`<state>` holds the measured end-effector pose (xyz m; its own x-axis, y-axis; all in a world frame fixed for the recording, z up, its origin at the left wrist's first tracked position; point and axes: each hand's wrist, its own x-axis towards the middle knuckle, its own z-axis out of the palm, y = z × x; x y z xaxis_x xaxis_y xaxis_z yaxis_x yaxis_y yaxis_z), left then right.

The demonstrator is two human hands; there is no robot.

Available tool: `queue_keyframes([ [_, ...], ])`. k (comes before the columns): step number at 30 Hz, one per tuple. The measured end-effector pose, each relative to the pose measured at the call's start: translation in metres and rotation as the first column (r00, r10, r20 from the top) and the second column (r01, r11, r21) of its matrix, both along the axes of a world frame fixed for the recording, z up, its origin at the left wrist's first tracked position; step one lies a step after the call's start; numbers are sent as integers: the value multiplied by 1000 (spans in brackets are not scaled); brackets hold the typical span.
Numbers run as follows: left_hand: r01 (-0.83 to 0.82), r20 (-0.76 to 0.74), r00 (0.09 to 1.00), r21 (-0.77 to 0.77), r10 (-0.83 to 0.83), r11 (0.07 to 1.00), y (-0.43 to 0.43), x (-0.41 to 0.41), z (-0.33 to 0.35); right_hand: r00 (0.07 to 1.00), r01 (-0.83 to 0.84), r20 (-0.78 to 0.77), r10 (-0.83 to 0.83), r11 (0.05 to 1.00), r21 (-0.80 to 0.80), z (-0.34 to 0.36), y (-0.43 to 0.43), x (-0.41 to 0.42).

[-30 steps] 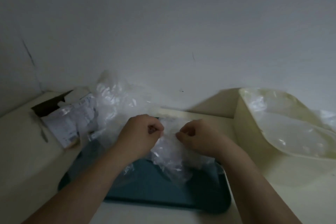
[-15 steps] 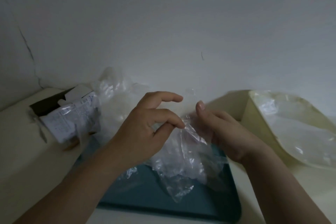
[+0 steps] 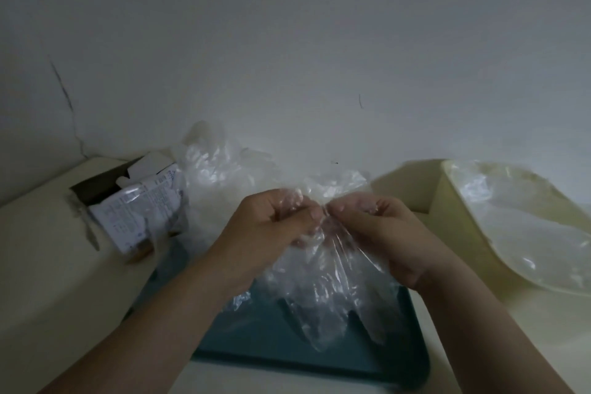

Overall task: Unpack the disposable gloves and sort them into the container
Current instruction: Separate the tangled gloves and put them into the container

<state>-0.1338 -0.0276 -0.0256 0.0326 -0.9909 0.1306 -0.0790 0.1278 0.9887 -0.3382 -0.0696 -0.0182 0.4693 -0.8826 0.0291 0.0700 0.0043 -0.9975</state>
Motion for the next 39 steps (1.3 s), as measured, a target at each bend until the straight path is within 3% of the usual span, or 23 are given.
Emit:
queue_keyframes([
  [2, -36, 301, 951, -100, 65, 994, -3, 6, -10, 988, 147, -52, -148, 989, -31, 0, -1, 2],
  [4, -22, 700, 699, -183, 146, 983, -6, 11, -21, 953, 234, -165, -254, 963, -130, 0, -2, -1],
  [5, 1, 804, 579, -169, 137, 986, -6, 11, -25, 932, 242, -229, -280, 953, -180, 1, -2, -3],
  [6, 11, 828, 552, -122, 96, 992, -8, 12, -32, 916, 230, -281, -287, 948, -219, 2, -3, -6],
  [9, 13, 725, 689, -11, -1, 1000, -12, 14, -40, 906, 155, -347, -242, 953, -259, 5, -1, -8],
  [14, -36, 660, 737, -179, 147, 983, -15, 20, -26, 903, 12, -409, -129, 961, -277, 6, 3, -8],
  [18, -32, 588, 753, -415, 295, 909, -10, 24, 0, 937, 32, -321, -137, 949, -313, 14, 5, -11],
  [22, 61, 548, 789, -520, 278, 852, -4, 23, 13, 925, 81, -288, -248, 869, -488, 23, 9, -10],
  [26, 170, 566, 776, -613, 279, 772, -2, 18, 11, 969, -88, -246, -24, 897, -433, 20, 13, -9],
  [30, 133, 529, 789, -645, 313, 753, -3, 19, 7, 997, -45, -74, 19, 932, -360, 18, 12, -10],
  [32, -37, 452, 831, -538, 325, 842, -3, 20, 7, 1000, 30, 8, -29, 946, -324, 18, 12, -9],
  [34, -218, 339, 901, -185, 271, 958, -3, 22, 8, 996, 68, 69, -49, 953, -297, 18, 14, -7],
  [36, -91, 0, 996, 210, 93, 973, -8, 24, 5, 993, 94, 94, -72, 962, -256, 19, 14, -7],
  [37, 57, -189, 982, 317, 4, 947, -7, 21, 6, 992, 93, 100, -72, 970, -227, 18, 13, -8],
  [39, 212, -312, 943, 292, -117, 932, -7, 15, 2, 995, 74, 86, -58, 978, -197, 15, 12, -8],
])
